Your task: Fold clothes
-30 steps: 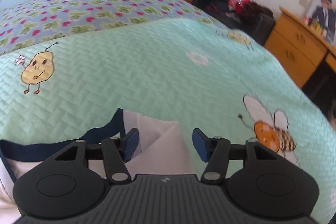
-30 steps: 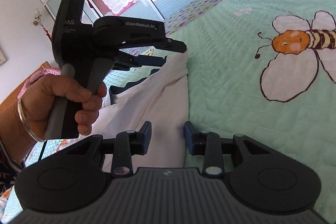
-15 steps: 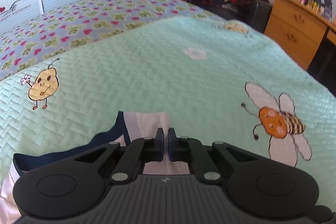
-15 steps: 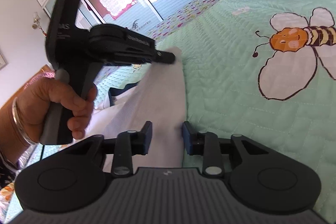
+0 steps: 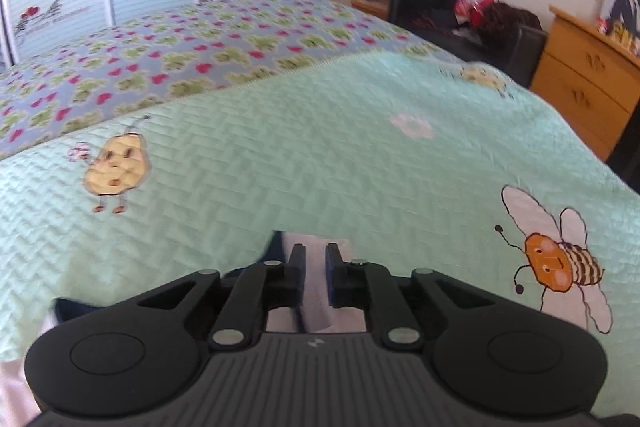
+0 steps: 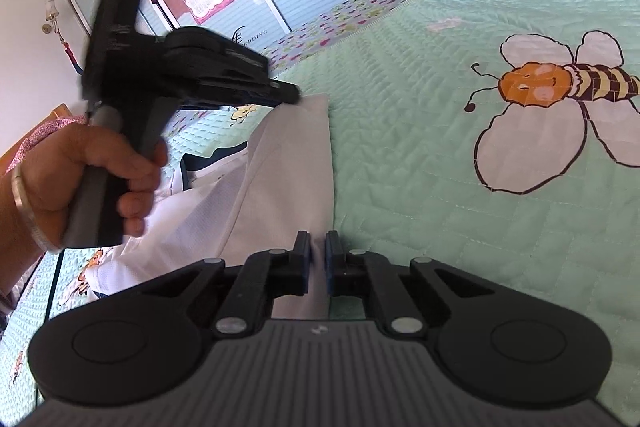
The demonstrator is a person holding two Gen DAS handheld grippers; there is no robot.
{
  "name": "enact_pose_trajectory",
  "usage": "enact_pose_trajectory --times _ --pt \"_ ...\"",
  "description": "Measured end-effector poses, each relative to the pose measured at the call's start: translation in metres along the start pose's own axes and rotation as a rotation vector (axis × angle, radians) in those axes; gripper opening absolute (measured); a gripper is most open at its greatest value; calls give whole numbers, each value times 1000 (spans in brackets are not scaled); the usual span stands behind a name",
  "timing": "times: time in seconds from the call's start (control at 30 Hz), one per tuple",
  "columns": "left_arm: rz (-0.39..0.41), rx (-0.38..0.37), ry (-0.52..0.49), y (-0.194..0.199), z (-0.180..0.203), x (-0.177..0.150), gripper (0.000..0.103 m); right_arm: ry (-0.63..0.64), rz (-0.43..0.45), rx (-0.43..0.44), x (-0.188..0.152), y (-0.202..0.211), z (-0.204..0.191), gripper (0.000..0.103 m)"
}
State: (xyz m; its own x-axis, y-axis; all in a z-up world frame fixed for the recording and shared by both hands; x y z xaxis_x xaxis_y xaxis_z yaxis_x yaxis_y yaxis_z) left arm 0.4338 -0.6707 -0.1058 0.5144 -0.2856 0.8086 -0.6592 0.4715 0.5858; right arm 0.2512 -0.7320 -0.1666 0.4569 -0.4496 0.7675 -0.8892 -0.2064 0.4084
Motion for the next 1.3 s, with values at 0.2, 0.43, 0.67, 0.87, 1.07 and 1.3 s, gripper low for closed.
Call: enact_pose_trajectory --times 0.2,0.43,0.67,0.87,1.07,1.3 --pt "-23 61 -45 43 -35 -21 51 -17 0 9 1 0 2 7" --pt "-95 135 -38 53 -78 -50 52 -26 -1 13 1 -1 2 7" --pt "-150 109 -58 49 -89 -73 53 -36 -2 20 0 -1 3 7" --pt "-144 72 -61 53 -87 -80 16 -41 0 23 1 -2 3 8" --pt "-96 91 -85 65 -86 -75 5 -43 1 24 1 -3 3 8" --pt "-137 154 -99 67 -94 -82 4 -44 0 24 1 -3 3 8"
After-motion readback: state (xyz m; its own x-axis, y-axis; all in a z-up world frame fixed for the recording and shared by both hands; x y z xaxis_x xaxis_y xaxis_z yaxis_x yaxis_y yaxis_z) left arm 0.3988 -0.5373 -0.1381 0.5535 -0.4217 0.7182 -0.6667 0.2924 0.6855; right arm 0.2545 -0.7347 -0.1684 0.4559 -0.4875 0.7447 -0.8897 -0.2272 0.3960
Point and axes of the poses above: each gripper's, at about its wrist camera, not at the fingertips, and y roughly against the way its jaws point, z to its right, x to its top, the point moved 10 cm from there along -y, roughly the way its jaws point, and after that the axes turned 6 degrees about z, right-handed, at the moved point
